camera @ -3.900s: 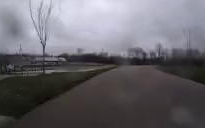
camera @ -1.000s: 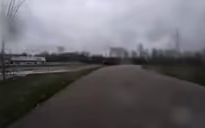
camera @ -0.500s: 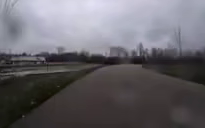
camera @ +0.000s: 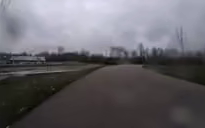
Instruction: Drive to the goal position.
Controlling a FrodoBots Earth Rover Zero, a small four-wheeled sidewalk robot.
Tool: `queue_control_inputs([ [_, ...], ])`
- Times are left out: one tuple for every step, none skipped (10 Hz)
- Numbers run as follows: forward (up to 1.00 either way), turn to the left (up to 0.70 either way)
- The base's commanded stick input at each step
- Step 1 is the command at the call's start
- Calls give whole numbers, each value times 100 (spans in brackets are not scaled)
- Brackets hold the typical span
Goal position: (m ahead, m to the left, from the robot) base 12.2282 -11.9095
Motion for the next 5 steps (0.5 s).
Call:
queue_control_inputs([
  [70, 0],
  [70, 0],
  [70, 0],
  [70, 0],
  [70, 0],
])
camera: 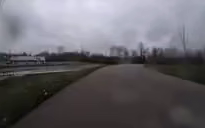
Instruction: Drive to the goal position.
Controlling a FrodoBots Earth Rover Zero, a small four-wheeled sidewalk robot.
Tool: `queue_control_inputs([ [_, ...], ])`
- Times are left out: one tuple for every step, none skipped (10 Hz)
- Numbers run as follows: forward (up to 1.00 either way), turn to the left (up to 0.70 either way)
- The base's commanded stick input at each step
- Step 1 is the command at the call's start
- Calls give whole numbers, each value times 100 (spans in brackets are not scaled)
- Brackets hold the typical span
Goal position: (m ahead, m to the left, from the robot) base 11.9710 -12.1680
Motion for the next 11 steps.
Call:
queue_control_inputs([
  [70, 0],
  [70, 0],
  [70, 0],
  [70, 0],
  [70, 0],
  [70, 0],
  [70, 0],
  [70, 0],
  [70, 0],
  [70, 0],
  [70, 0],
])
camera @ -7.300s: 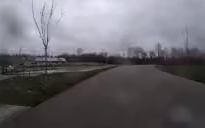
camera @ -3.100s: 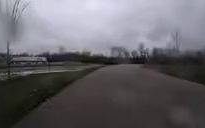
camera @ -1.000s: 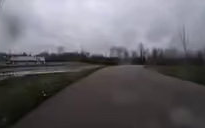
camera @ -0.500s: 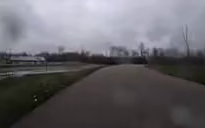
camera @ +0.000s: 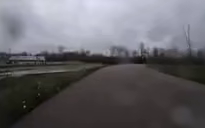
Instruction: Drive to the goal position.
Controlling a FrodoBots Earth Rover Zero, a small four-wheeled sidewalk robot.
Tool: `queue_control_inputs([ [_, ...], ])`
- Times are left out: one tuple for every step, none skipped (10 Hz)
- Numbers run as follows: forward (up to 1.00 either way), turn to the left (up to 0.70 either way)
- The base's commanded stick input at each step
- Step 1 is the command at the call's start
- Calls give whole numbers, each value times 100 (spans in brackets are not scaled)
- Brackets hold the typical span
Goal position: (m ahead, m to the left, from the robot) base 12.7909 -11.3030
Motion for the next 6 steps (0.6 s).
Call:
queue_control_inputs([
  [70, 0],
  [70, 0],
  [70, 0],
  [70, 0],
  [70, 0],
  [70, 0],
])
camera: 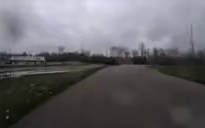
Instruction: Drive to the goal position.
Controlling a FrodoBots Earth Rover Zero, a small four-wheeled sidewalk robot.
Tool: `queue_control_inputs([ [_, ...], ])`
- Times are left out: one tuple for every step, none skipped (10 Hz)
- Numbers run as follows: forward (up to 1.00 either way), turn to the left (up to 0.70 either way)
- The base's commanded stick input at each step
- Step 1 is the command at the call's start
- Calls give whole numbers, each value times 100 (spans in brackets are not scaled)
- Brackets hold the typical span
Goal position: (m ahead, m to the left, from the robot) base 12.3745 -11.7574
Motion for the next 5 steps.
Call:
queue_control_inputs([
  [70, 0],
  [70, 0],
  [70, 0],
  [70, 0],
  [70, 0],
])
